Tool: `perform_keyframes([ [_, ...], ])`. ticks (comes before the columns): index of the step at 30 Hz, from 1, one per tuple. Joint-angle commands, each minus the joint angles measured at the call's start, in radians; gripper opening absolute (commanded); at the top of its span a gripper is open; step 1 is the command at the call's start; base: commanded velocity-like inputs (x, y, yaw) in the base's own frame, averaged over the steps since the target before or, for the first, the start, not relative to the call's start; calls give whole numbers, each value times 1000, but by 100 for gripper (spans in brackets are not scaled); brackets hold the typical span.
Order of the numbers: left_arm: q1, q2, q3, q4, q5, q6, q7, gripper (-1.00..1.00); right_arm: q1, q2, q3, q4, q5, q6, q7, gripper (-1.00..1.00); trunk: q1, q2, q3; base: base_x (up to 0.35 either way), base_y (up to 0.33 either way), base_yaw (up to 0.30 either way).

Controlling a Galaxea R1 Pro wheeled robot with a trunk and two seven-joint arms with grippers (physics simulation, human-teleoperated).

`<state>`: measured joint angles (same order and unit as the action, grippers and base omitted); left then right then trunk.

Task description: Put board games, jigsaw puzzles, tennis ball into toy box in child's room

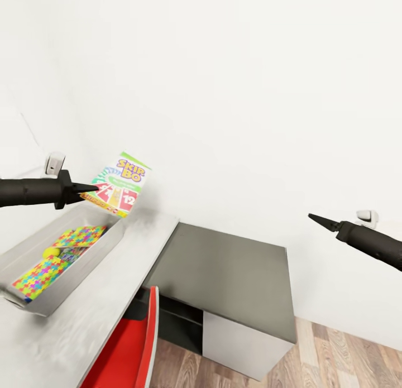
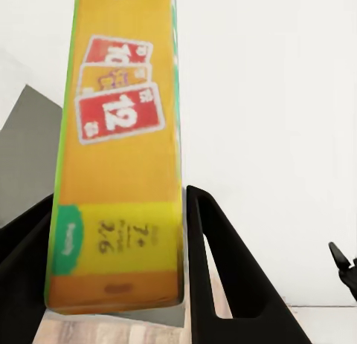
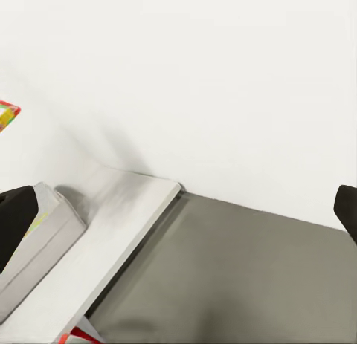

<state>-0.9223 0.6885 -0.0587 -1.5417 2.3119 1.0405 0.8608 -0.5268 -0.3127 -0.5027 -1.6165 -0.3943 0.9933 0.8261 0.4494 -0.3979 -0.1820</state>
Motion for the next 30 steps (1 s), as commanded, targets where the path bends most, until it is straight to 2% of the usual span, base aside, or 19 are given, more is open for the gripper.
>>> perform_keyframes([
  [1, -2, 0, -1, 5, 12, -1, 10, -100, -1, 0, 2, 0, 3, 4, 5, 100, 1, -2, -2, -3, 0, 260],
  [6, -18, -5, -8, 89, -1, -1, 9, -100, -1, 0, 6, 0, 3, 5, 5, 100, 1, -2, -2, -1, 0, 202],
  [7, -56, -18, -25, 166, -76, 2, -13, -100, -1, 0, 9, 0, 2, 5, 6, 100, 1, -2, -2, 0, 0, 38],
  [9, -86, -26, -57, 214, -169, 5, -101, -100, -1, 0, 35, 0, 3, 5, 6, 100, 1, -2, -2, 0, 0, 20],
  [10, -110, -11, -102, 254, -319, 7, -270, -100, -1, 0, 82, 0, 3, 4, 4, 100, 1, -2, -2, 0, 0, 4],
  [11, -113, 5, -110, 266, -372, 7, -334, -100, -1, 0, 91, 0, 3, 4, 3, 100, 1, -2, -2, 0, 0, 3],
  [13, -114, 50, -120, 284, -461, 7, -469, -100, -1, 0, 109, 0, 3, 4, 3, 100, 1, -2, -2, 0, 0, 1],
  [15, -113, 86, -124, 311, -516, 7, -570, -100, -1, 0, 144, 0, 4, 4, 2, 100, 1, -2, -2, 0, 0, 0],
  [18, -114, 118, -150, 377, -587, 7, -710, -100, -1, 0, 211, 0, 7, 4, 0, 100, 1, -2, -2, 0, 0, 15],
  [20, -122, 137, -223, 437, -684, 7, -864, -100, -1, 0, 251, 0, 15, 4, -2, 100, 1, -2, -2, 0, 0, 144],
  [21, -127, 140, -244, 454, -713, 7, -906, -100, -1, 0, 257, 1, 16, 4, -2, 100, 1, -2, -2, 0, 0, 200],
  [22, -142, 144, -285, 493, -774, 7, -993, -100, -1, 0, 265, 1, 17, 4, -2, 100, 1, -2, -2, 0, 0, 234],
  [23, -151, 145, -307, 515, -805, 7, -1040, -100, -1, 0, 267, 1, 18, 4, -2, 100, 1, -2, -2, 0, 0, 246],
  [24, -167, 147, -352, 561, -870, 7, -1137, -100, -1, 0, 271, 1, 19, 4, -2, 100, 1, -2, -2, 0, 0, 264],
  [25, -173, 148, -374, 583, -906, 7, -1185, -100, -1, 0, 272, 0, 19, 4, -2, 100, 1, -2, -2, 0, 0, 270],
  [26, -183, 146, -415, 624, -983, 7, -1278, -100, -1, 0, 274, 0, 19, 4, -1, 100, 1, -2, -2, 0, 0, 280],
  [27, -187, 145, -431, 643, -1023, 7, -1321, -100, -1, 0, 274, 0, 19, 4, -1, 100, 1, -2, -2, 0, 0, 283],
  [28, -193, 139, -453, 680, -1099, 7, -1395, -100, -1, 0, 274, 0, 19, 5, 1, 100, 1, -2, -2, 0, 0, 288],
  [30, -214, 131, -475, 723, -1187, 7, -1472, -100, -1, 0, 275, 0, 18, 9, 3, 100, 1, -2, -2, 0, 0, 291],
])
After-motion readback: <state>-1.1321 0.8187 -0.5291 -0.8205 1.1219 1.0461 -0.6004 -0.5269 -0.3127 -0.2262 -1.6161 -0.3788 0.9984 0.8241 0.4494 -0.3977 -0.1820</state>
